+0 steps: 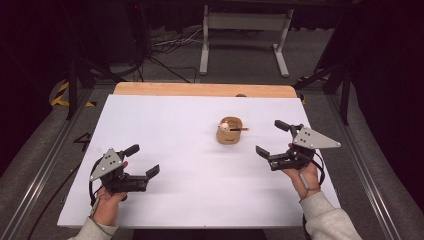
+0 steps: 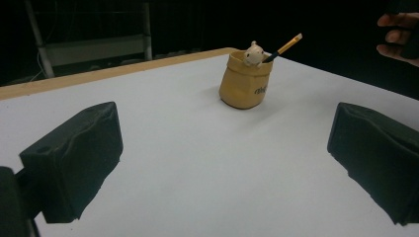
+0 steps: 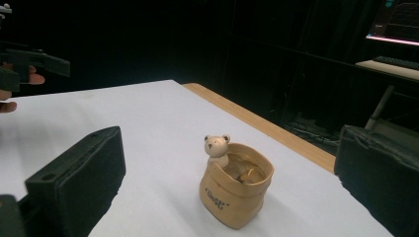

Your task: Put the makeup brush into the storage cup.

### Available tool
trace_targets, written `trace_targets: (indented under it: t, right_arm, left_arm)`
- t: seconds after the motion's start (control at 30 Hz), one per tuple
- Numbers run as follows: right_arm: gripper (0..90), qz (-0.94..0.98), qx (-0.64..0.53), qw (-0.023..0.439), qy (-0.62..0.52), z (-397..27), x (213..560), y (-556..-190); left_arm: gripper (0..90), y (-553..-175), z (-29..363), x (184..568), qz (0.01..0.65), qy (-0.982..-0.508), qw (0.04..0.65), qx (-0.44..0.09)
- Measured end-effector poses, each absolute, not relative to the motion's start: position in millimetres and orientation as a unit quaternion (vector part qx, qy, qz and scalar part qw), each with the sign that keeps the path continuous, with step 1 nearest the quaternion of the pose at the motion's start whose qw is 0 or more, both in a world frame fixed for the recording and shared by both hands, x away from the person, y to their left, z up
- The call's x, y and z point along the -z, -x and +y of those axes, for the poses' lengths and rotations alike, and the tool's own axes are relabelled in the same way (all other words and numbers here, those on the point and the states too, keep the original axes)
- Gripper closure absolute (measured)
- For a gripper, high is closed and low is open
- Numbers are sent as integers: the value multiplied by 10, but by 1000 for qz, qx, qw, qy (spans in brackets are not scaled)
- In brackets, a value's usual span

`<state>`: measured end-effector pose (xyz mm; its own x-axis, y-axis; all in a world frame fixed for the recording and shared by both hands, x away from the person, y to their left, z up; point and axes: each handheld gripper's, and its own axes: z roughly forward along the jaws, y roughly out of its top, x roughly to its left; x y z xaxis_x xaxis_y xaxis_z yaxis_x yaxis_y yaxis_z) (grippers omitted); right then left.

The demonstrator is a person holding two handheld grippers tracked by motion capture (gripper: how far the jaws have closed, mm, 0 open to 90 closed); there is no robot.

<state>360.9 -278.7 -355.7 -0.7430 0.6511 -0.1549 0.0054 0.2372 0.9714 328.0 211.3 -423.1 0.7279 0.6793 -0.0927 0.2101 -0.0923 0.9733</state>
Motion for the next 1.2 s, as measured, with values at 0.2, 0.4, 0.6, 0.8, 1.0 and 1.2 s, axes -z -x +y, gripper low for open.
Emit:
trace_targets:
  t: [0.2, 0.4, 0.6, 0.8, 1.0, 1.2]
  right_arm:
    - [0, 730, -584, 279, -218, -2837, 3690, -3516]
    - [0, 730, -585, 283, -213, -2856, 3810, -3443]
    - [0, 723, -592, 289, -210, -2871, 3911, -3385]
    - [0, 714, -600, 296, -208, -2883, 4031, -3335]
    - [0, 712, -600, 294, -216, -2905, 4120, -3317]
    - [0, 715, -596, 294, -219, -2910, 4189, -3309]
  left_arm:
    - [13, -3258, 2160, 4232, 305, -706, 611, -186]
    - [13, -3237, 2206, 4236, 302, -705, 617, -177]
    - [15, -3225, 2220, 4251, 297, -703, 621, -178]
    - [15, -3209, 2253, 4255, 292, -697, 633, -170]
    - [16, -3195, 2294, 4278, 289, -688, 646, -160]
    - [16, -3178, 2319, 4313, 282, -695, 642, -159]
